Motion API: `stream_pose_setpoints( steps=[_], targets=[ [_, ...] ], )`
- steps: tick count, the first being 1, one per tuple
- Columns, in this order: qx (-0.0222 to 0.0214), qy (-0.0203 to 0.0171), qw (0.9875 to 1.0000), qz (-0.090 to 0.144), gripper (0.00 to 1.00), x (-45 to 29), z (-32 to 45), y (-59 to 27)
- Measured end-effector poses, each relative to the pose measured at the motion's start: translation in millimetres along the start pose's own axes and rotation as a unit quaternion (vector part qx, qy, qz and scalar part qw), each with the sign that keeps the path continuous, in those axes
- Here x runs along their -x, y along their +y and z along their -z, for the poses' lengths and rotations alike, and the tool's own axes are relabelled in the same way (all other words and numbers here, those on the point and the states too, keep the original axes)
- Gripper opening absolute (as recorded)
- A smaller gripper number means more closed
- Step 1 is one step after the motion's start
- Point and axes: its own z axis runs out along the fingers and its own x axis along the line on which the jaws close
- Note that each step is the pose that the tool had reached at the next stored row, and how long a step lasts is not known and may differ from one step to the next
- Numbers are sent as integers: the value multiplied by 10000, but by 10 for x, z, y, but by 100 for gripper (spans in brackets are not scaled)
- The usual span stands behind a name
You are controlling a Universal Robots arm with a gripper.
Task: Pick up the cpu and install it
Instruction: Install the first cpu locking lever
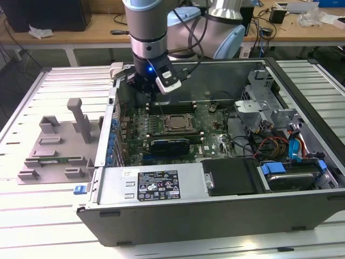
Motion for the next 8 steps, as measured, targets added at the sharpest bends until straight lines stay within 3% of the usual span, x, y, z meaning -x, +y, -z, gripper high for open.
stream_pose_setpoints(
  steps=[5, 8],
  targets=[
    [0, 7, 10000, -2, 11, 172, 0, -1],
    [0, 10, 10000, -1, 11, 234, 0, -1]
  ],
)
